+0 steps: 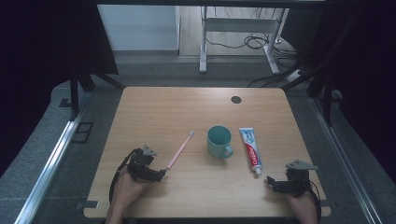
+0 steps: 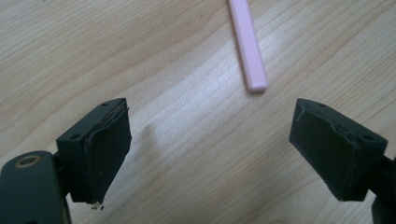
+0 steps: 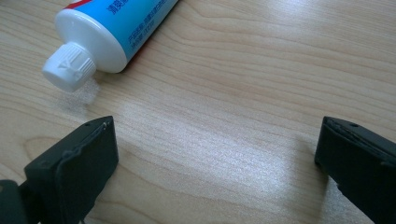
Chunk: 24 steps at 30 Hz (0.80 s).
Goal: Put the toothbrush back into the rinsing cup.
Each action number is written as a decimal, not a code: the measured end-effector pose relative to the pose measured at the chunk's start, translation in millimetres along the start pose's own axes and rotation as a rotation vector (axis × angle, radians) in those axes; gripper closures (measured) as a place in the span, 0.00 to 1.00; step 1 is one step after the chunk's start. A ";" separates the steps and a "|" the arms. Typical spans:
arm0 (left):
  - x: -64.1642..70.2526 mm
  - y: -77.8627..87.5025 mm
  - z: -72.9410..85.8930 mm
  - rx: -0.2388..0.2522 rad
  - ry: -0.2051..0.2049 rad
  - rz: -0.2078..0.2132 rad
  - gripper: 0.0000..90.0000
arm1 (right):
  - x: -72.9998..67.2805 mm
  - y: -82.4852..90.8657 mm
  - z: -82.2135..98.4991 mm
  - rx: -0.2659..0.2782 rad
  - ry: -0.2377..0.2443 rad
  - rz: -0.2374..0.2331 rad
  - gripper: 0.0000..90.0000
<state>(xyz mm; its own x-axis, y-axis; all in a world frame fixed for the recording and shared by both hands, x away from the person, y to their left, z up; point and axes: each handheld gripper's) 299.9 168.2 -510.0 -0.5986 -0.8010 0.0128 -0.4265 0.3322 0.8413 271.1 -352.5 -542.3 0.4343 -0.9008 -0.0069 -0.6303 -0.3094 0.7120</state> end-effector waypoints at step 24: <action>5.4 -28.5 -75.8 -0.266 -0.061 0.052 0.24 | 0.0 -0.1 0.0 0.000 0.000 0.000 0.00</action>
<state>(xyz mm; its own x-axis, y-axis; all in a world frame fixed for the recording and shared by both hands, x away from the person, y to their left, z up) 360.2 116.7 -492.9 -0.6585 -0.7518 0.0336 -0.2061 0.2231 0.9528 271.1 -352.5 -542.4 0.4340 -0.9009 -0.0067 -0.6308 -0.3092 0.7117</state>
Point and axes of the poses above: each handheld gripper's, and its own axes: y roughly backward along the jaws, z roughly out of its underside, x roughly to its right, and after that the axes turned 1 degree about -z, right-handed
